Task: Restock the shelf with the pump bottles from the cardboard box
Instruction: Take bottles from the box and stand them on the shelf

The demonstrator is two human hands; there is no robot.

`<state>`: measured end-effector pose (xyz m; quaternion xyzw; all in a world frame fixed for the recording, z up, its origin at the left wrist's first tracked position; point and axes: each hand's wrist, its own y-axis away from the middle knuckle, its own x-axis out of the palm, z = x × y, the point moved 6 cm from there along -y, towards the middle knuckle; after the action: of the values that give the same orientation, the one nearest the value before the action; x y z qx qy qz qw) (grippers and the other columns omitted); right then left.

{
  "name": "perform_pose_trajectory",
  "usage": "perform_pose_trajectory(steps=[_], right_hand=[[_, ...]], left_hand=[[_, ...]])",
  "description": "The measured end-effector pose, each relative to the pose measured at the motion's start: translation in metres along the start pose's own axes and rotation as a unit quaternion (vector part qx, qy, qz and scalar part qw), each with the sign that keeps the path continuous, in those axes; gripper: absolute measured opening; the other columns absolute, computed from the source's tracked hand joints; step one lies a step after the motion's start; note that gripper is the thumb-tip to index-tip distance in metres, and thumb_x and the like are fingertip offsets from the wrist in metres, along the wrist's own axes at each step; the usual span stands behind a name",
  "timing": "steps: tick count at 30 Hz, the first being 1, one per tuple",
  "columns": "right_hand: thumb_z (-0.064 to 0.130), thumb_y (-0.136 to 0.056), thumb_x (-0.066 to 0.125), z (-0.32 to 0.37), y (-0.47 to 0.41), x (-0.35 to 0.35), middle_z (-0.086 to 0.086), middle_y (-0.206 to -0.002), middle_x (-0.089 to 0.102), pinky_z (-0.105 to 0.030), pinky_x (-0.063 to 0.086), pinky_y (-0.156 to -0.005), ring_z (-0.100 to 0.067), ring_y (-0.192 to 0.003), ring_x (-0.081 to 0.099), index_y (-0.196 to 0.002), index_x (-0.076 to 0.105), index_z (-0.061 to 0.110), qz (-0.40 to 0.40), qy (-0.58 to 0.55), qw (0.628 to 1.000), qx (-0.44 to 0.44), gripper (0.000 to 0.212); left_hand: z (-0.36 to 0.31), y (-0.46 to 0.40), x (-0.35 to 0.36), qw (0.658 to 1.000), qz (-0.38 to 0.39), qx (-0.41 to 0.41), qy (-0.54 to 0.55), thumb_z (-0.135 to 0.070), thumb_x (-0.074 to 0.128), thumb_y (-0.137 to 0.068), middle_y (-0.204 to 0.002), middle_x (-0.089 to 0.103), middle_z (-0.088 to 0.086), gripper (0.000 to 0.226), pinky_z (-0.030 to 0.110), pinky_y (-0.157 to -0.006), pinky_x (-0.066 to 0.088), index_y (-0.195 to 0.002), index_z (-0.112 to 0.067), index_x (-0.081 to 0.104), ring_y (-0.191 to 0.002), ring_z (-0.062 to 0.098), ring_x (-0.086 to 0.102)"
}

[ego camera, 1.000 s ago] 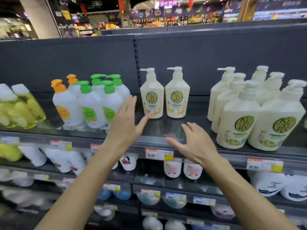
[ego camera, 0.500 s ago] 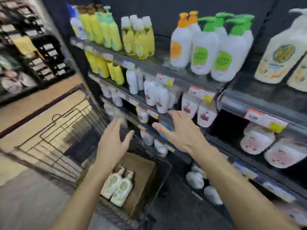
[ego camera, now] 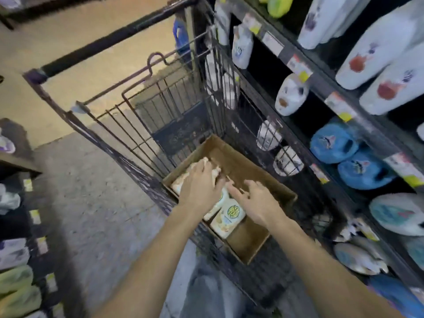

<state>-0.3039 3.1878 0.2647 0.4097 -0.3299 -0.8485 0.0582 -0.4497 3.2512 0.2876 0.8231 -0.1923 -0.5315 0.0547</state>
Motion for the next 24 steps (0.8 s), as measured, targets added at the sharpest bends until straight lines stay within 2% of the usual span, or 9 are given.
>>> perform_pose_trajectory(steps=[3, 6, 8, 10, 12, 15, 19, 22, 24], right_hand=[[0.070, -0.093, 0.031, -0.024, -0.049, 0.058, -0.011, -0.156, 0.037, -0.043, 0.033, -0.112, -0.030, -0.140, 0.035, -0.149, 0.035, 0.011, 0.035, 0.018, 0.998, 0.055, 0.081], [0.064, -0.096, 0.034, -0.060, -0.089, 0.111, -0.015, -0.155, 0.036, -0.043, 0.033, -0.110, -0.034, -0.139, 0.036, -0.156, 0.016, 0.007, 0.049, -0.022, 0.991, 0.122, 0.084], [0.059, -0.097, 0.034, -0.091, -0.111, 0.146, -0.015, -0.149, 0.042, -0.043, 0.033, -0.109, -0.036, -0.136, 0.039, -0.151, 0.033, 0.008, 0.062, -0.062, 0.983, 0.164, 0.074], [0.062, -0.091, 0.035, -0.118, -0.126, 0.173, -0.017, -0.138, 0.053, -0.043, 0.041, -0.103, -0.035, -0.125, 0.050, -0.138, 0.050, 0.009, 0.060, -0.112, 0.971, 0.203, 0.072], [0.052, -0.092, 0.052, -0.136, -0.133, 0.183, -0.018, -0.124, 0.062, -0.039, 0.048, -0.093, -0.035, -0.113, 0.059, -0.127, 0.057, 0.005, 0.031, -0.170, 0.952, 0.252, 0.059], [0.047, -0.090, 0.065, -0.153, -0.149, 0.194, -0.017, -0.123, 0.062, -0.037, 0.046, -0.093, -0.034, -0.116, 0.058, -0.108, 0.061, 0.024, 0.020, -0.225, 0.931, 0.285, 0.030], [0.055, -0.072, 0.079, -0.165, -0.162, 0.209, -0.005, -0.117, 0.070, -0.036, 0.052, -0.090, -0.024, -0.108, 0.066, -0.128, 0.056, 0.016, -0.032, -0.309, 0.901, 0.303, 0.072], [0.051, -0.069, 0.084, -0.166, -0.162, 0.216, -0.001, -0.108, 0.072, -0.033, 0.054, -0.080, -0.019, -0.099, 0.069, -0.123, 0.055, 0.020, -0.048, -0.342, 0.888, 0.304, 0.069], [0.051, -0.069, 0.084, -0.166, -0.160, 0.215, 0.000, -0.105, 0.072, -0.034, 0.056, -0.080, -0.018, -0.095, 0.069, -0.116, 0.055, 0.024, -0.060, -0.349, 0.885, 0.302, 0.062]], left_hand=[[0.017, -0.038, 0.049, 0.996, 0.070, 0.015, -0.046, -0.044, 0.042, -0.096, -0.151, 0.031, 0.015, 0.059, 0.042, -0.106, 0.035, -0.143, -0.009, 0.034, -0.137, 0.031, 0.030], [0.034, -0.073, 0.111, 0.983, 0.148, 0.042, -0.105, -0.036, 0.044, -0.096, -0.139, 0.040, 0.016, 0.049, 0.043, -0.100, 0.039, -0.134, -0.007, 0.041, -0.127, 0.032, 0.039], [0.047, -0.092, 0.157, 0.968, 0.203, 0.061, -0.135, -0.034, 0.047, -0.095, -0.134, 0.044, 0.015, 0.046, 0.044, -0.096, 0.041, -0.131, -0.006, 0.042, -0.123, 0.032, 0.041], [0.061, -0.107, 0.198, 0.955, 0.244, 0.074, -0.154, -0.032, 0.051, -0.093, -0.135, 0.042, 0.015, 0.047, 0.044, -0.096, 0.043, -0.131, -0.006, 0.042, -0.124, 0.031, 0.040], [0.070, -0.122, 0.230, 0.945, 0.264, 0.095, -0.167, -0.033, 0.055, -0.091, -0.139, 0.037, 0.015, 0.054, 0.044, -0.100, 0.042, -0.134, -0.006, 0.039, -0.128, 0.031, 0.036], [0.077, -0.143, 0.262, 0.933, 0.272, 0.133, -0.197, -0.041, 0.062, -0.086, -0.148, 0.032, 0.015, 0.080, 0.040, -0.104, 0.038, -0.146, -0.003, 0.025, -0.132, 0.031, 0.033], [0.080, -0.161, 0.282, 0.896, 0.267, 0.169, -0.312, -0.054, 0.069, -0.076, -0.142, 0.041, 0.016, 0.104, 0.034, -0.100, 0.035, -0.147, 0.003, 0.018, -0.127, 0.030, 0.033], [0.075, -0.169, 0.291, 0.864, 0.297, 0.166, -0.371, -0.055, 0.071, -0.072, -0.128, 0.051, 0.010, 0.081, 0.035, -0.097, 0.033, -0.131, -0.005, 0.044, -0.120, 0.029, 0.035], [0.075, -0.176, 0.294, 0.846, 0.315, 0.162, -0.400, -0.062, 0.073, -0.064, -0.121, 0.054, 0.006, 0.077, 0.035, -0.095, 0.032, -0.121, -0.013, 0.053, -0.117, 0.028, 0.038]])
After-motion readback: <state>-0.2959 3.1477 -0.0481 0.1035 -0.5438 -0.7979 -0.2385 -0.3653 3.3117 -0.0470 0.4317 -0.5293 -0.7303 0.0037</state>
